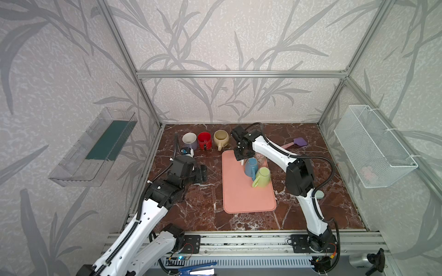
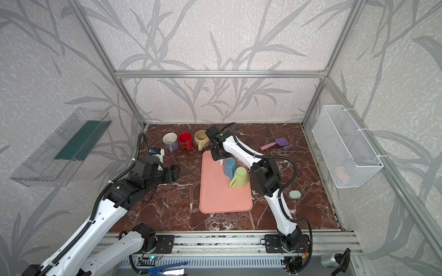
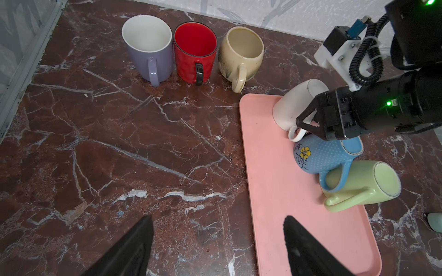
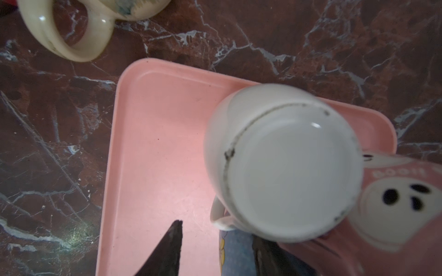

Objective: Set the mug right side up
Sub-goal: 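Lower the right gripper onto the white mug and close on it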

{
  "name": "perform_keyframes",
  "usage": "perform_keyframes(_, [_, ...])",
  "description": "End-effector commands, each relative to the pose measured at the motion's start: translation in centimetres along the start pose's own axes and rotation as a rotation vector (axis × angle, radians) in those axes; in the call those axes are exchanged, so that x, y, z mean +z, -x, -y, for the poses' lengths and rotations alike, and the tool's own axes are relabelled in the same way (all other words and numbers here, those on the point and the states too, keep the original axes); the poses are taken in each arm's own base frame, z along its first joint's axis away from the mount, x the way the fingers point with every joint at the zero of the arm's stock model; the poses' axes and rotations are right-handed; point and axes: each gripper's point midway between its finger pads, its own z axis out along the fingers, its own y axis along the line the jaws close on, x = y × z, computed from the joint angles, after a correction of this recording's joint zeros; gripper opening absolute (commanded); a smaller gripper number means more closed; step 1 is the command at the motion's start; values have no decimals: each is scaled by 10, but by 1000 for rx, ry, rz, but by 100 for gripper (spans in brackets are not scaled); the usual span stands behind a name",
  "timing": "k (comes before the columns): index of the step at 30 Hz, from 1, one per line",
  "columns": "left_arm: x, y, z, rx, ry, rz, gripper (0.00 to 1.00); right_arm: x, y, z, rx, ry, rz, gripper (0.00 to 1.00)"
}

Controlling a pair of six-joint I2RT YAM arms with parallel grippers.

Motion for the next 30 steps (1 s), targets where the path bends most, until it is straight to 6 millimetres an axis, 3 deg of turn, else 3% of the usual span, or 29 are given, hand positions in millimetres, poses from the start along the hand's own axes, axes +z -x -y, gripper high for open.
perform_keyframes(1, [1, -4, -7, 3, 27, -14, 83, 13, 6, 6, 16, -25, 7, 48])
perform_keyframes(11, [7, -5, -9, -9, 32, -28, 84, 26, 4, 5, -4, -30, -9, 36])
perform_keyframes(30, [13, -5, -13, -30, 40, -45, 83, 29, 4, 0, -29, -1, -19, 13])
